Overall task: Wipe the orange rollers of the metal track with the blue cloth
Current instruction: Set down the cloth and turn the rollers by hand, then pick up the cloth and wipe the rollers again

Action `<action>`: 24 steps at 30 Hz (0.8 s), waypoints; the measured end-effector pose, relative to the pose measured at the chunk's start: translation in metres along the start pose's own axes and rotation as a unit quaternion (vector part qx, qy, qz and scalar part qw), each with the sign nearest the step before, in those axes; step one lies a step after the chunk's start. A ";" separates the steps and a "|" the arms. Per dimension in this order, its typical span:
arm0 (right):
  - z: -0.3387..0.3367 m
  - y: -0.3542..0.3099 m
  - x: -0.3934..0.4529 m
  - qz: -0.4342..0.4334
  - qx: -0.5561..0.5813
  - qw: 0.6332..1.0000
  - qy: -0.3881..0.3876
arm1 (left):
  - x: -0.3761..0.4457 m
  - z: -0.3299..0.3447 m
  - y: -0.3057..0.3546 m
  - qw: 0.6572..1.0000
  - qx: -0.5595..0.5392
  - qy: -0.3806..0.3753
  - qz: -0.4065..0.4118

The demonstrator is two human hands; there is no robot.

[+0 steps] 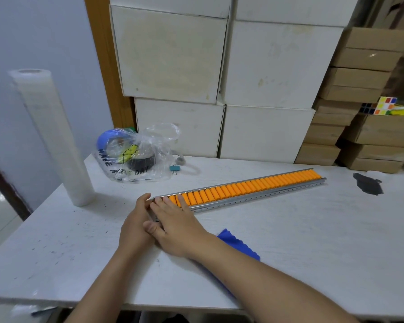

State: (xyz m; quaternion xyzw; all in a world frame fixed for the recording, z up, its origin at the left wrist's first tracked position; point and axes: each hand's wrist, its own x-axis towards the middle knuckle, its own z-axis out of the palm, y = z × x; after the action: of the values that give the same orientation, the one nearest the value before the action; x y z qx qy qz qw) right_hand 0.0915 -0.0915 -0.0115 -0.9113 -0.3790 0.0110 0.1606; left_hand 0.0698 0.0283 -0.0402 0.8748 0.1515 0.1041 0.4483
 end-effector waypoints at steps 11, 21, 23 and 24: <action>-0.041 0.056 -0.156 0.139 0.125 0.980 -0.062 | -0.007 0.006 0.005 0.998 0.004 0.058 -0.007; -0.039 0.101 -0.166 0.240 0.266 0.913 0.196 | -0.013 0.005 0.015 0.998 -0.015 0.059 -0.027; -0.057 0.129 -0.154 0.299 0.305 0.850 0.310 | -0.014 0.005 0.015 0.998 -0.012 0.061 -0.031; -0.068 0.144 -0.147 0.325 0.312 0.823 0.346 | -0.013 0.005 0.014 0.998 -0.009 0.063 -0.030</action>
State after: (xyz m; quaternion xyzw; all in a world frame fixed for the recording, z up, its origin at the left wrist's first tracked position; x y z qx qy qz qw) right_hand 0.0950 -0.3082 -0.0048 -0.8272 0.0429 -0.1356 0.5436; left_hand 0.0619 0.0120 -0.0326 0.8577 0.2046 0.1466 0.4484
